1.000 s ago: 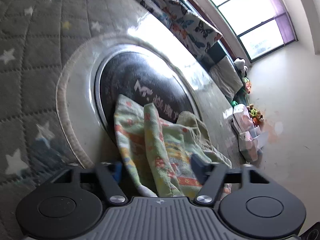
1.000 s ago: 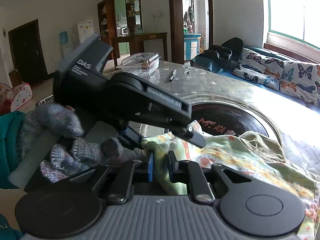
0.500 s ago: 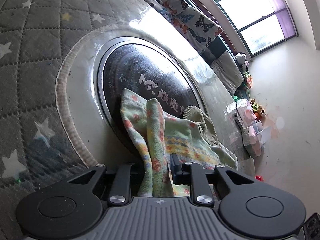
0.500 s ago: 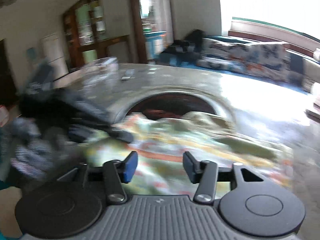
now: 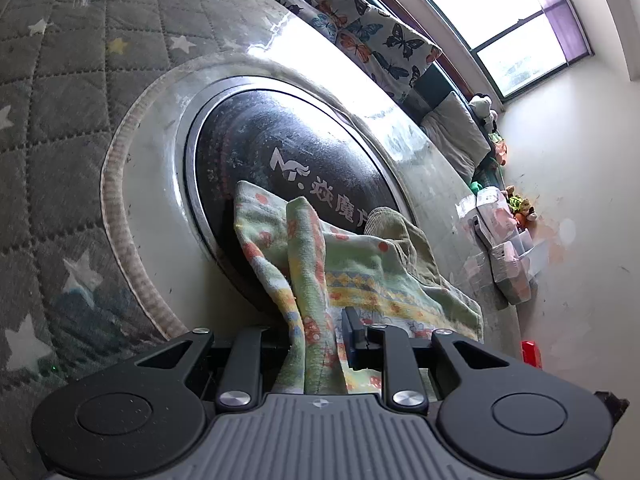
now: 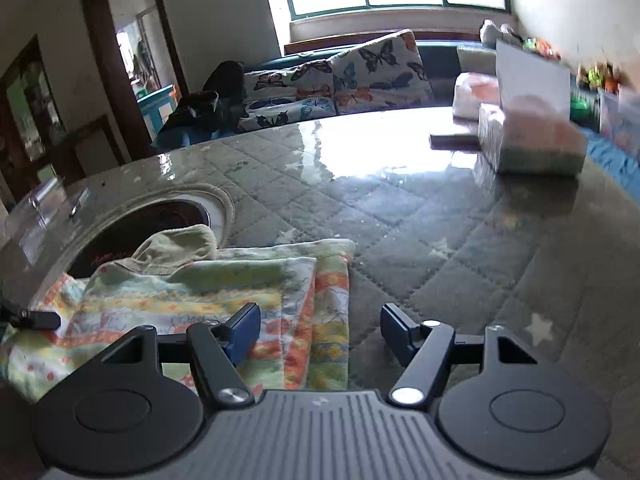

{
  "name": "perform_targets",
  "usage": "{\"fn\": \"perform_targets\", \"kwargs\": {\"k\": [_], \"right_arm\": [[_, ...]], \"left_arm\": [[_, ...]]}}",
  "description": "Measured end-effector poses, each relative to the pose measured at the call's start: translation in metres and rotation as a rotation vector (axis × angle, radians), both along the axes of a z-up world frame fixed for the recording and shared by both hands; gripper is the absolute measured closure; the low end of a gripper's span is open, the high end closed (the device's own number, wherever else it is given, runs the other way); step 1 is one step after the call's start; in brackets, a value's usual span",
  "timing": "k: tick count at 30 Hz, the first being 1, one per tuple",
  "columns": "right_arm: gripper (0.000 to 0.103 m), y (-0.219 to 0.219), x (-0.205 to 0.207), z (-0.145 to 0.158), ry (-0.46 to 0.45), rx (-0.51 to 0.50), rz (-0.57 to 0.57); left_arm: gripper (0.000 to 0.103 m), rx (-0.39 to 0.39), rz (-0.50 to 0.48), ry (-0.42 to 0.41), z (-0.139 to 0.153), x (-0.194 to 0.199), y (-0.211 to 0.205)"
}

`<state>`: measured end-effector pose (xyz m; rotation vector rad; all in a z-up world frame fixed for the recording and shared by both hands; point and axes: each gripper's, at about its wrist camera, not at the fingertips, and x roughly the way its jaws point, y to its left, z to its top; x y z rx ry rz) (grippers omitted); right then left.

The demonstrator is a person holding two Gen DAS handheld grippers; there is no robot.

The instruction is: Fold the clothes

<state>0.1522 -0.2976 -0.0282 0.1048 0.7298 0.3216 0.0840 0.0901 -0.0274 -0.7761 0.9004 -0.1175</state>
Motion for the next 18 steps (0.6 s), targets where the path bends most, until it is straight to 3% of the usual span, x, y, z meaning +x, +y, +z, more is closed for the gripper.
{"fn": "perform_targets", "kwargs": {"k": [2, 6, 11, 14, 18], "right_arm": [[0.038, 0.001, 0.001, -0.002, -0.001, 0.014, 0.004], [0.063, 0.01, -0.001, -0.002, -0.001, 0.016, 0.04], [0.09, 0.01, -0.009, 0.001, -0.008, 0.049, 0.001], [0.095, 0.001, -0.017, 0.006, -0.021, 0.098, -0.034], [0.098, -0.006, -0.031, 0.018, -0.061, 0.124, -0.054]], "left_arm": [[0.08, 0.009, -0.002, -0.001, 0.0, 0.001, -0.001], [0.082, 0.036, -0.006, -0.008, 0.002, 0.003, -0.003], [0.082, 0.052, -0.008, -0.014, 0.001, 0.003, -0.004], [0.09, 0.07, -0.014, -0.012, 0.002, 0.003, -0.004], [0.092, 0.088, -0.034, -0.043, 0.011, 0.003, -0.008]]}}
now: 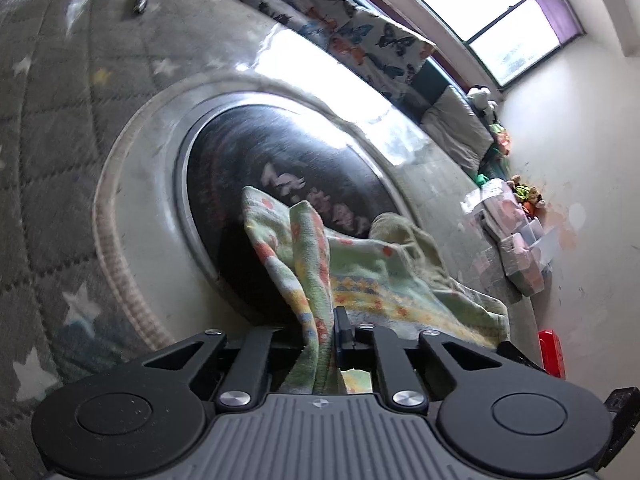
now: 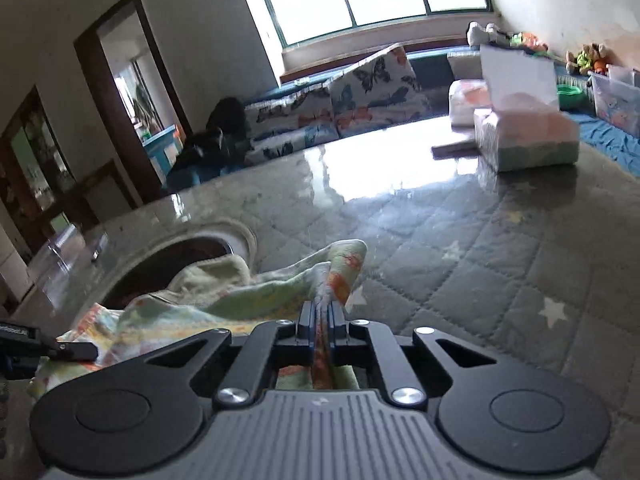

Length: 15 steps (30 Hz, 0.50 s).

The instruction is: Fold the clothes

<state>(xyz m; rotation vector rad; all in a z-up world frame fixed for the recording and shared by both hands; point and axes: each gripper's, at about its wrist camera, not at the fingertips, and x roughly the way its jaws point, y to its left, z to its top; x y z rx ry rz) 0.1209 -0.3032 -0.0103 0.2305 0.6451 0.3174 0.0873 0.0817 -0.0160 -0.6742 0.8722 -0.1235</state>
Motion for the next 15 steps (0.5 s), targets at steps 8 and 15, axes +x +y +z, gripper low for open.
{"fn": "perform_targets", "kwargs": {"k": [8, 15], "right_arm": [[0.098, -0.011, -0.024, 0.027, -0.083, -0.017, -0.033], [0.098, -0.043, -0.033, 0.052, -0.142, -0.06, -0.106]], "left_arm": [[0.093, 0.045, -0.09, -0.09, 0.035, 0.011, -0.033], [0.093, 0.054, -0.172, -0.116, 0.051, 0.033, -0.078]]}}
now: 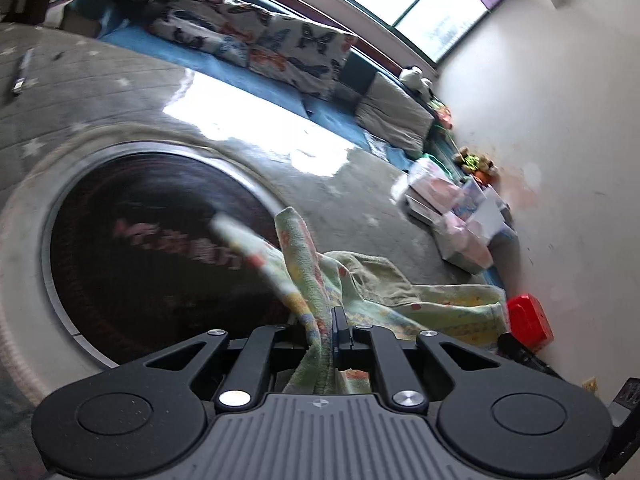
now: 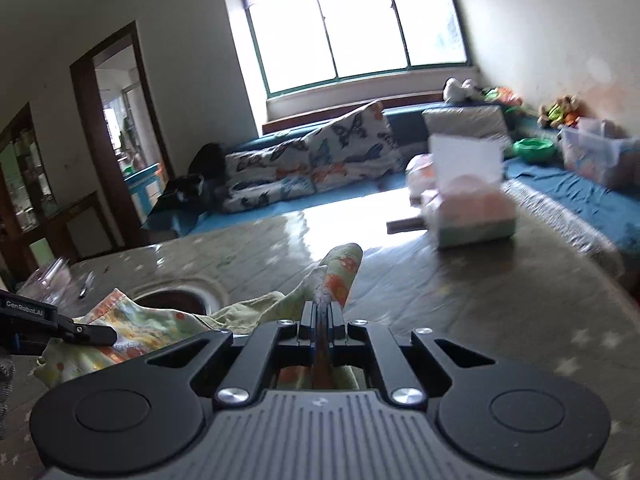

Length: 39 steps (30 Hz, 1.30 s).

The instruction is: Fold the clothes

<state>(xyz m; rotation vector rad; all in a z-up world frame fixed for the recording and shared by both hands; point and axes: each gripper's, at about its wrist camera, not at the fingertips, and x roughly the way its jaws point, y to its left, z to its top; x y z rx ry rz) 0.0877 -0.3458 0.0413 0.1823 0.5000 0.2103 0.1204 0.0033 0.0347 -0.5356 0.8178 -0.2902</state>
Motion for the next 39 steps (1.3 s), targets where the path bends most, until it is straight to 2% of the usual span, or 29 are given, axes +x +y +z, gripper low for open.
{"fn": "perform_targets", "kwargs": {"k": [10, 18, 31, 39], "right_arm": [[0.099, -0.053, -0.002, 0.017, -0.034, -0.04, -0.111], [0.099, -0.076, 0.006, 0.019, -0.048, -0.058, -0.154], [0.099, -0.101, 0.011, 0.018, -0.058, -0.066, -0.197], [0.099, -0.106, 0.015, 0.008, -0.044, -0.061, -0.199]], "left_arm": [[0.093, 0.055, -0.108, -0.025, 0.012, 0.029, -0.073], [0.093, 0.115, -0.154, -0.031, 0.015, 0.047, -0.117], [0.093, 0.205, -0.195, -0.072, 0.023, 0.062, -0.162], [0.093, 0.259, -0.193, -0.079, 0.019, 0.067, -0.173]]}}
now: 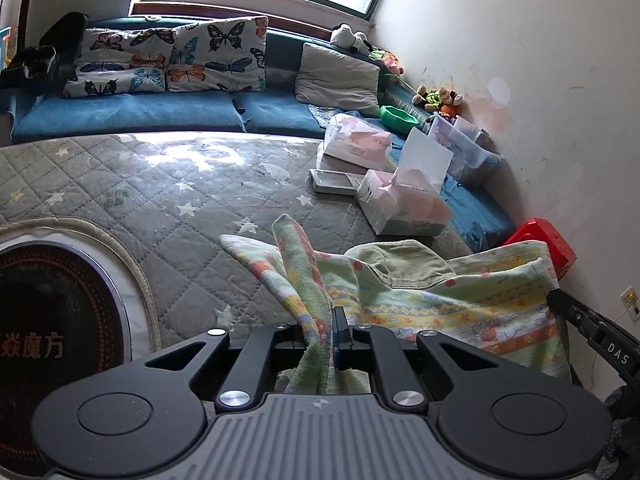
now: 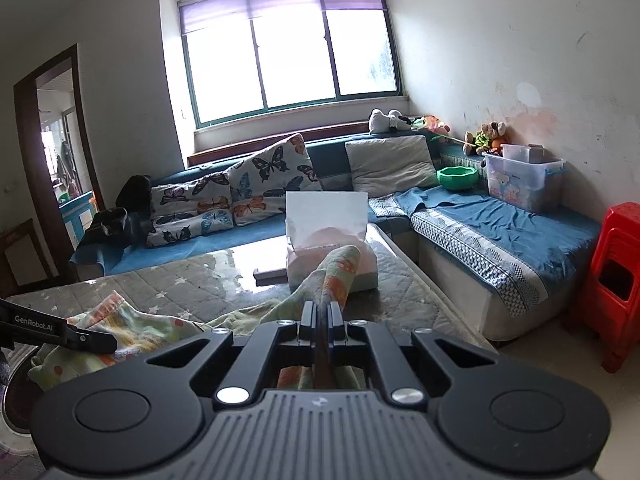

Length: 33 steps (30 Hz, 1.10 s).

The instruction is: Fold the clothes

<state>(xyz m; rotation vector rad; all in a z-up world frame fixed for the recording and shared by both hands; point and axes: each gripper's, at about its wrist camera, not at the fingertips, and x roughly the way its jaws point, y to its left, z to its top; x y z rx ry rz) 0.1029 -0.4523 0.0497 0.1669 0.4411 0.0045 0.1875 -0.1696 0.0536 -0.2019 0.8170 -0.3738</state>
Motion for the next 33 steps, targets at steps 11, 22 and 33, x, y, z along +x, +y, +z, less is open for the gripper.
{"fn": "perform_targets", "kwargs": {"k": [11, 22, 33], "right_arm": [[0.099, -0.004, 0.009, -0.013, 0.035, 0.0, -0.006], [0.1, -0.014, 0.017, -0.026, 0.074, -0.001, -0.037], [0.096, -0.003, 0.024, -0.05, 0.133, 0.014, 0.015]], "left_arm": [[0.093, 0.023, -0.007, 0.025, -0.012, 0.005, -0.003], [0.093, 0.051, 0.011, 0.065, -0.029, 0.011, -0.001], [0.081, 0.086, 0.041, 0.107, -0.049, 0.015, 0.008]]}}
